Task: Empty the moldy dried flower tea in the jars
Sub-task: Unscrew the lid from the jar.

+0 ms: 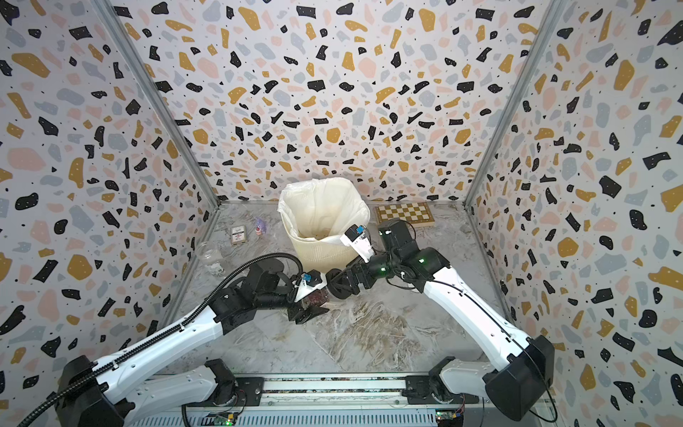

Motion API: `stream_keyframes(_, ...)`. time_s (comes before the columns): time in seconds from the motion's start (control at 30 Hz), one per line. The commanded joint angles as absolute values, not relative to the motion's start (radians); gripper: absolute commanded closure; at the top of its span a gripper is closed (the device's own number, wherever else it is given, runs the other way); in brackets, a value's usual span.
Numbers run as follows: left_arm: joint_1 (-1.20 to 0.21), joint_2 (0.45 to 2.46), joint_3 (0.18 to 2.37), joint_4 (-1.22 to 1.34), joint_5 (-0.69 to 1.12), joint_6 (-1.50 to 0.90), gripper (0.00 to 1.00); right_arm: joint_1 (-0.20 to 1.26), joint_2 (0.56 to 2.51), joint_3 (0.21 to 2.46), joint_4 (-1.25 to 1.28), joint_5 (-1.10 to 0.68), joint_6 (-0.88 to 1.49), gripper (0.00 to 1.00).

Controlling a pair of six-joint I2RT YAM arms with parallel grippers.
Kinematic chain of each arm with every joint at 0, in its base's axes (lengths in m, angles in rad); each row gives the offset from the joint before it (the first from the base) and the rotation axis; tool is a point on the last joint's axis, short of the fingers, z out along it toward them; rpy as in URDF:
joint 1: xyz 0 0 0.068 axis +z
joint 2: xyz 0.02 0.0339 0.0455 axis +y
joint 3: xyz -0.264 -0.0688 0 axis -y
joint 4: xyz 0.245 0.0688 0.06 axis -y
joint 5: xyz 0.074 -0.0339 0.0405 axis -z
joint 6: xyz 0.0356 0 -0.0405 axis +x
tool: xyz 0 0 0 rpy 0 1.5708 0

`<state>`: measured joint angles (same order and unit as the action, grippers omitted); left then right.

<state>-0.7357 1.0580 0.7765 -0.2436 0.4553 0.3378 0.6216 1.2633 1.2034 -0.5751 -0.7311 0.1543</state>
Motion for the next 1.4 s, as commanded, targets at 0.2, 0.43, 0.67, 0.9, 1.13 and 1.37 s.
stream_keyframes(0.2,-0.731,1.021,0.767,-0.189,0.436,0.342,0.29,0.639,1.282,1.208,-0.565,-0.753,0.251,0.02)
stream_keyframes(0.43,-0.732,1.026,0.770,-0.189,0.445,0.336,0.30,0.665,1.305,1.229,-0.574,-0.736,0.230,0.05)
stream_keyframes(0.67,-0.731,1.025,0.775,-0.205,0.493,0.338,0.30,0.670,1.294,1.230,-0.573,-0.744,0.138,0.17)
stream_keyframes(0.9,-0.728,1.012,0.785,-0.238,0.658,0.341,0.30,0.669,1.206,1.127,-0.501,-0.785,-0.203,0.24)
stream_keyframes(1.13,-0.724,1.030,0.817,-0.316,0.782,0.370,0.30,0.668,1.129,1.066,-0.432,-0.837,-0.571,0.21)
stream_keyframes(1.37,-0.724,1.036,0.839,-0.368,0.811,0.391,0.30,0.668,1.148,1.087,-0.511,-0.837,-0.875,0.18)
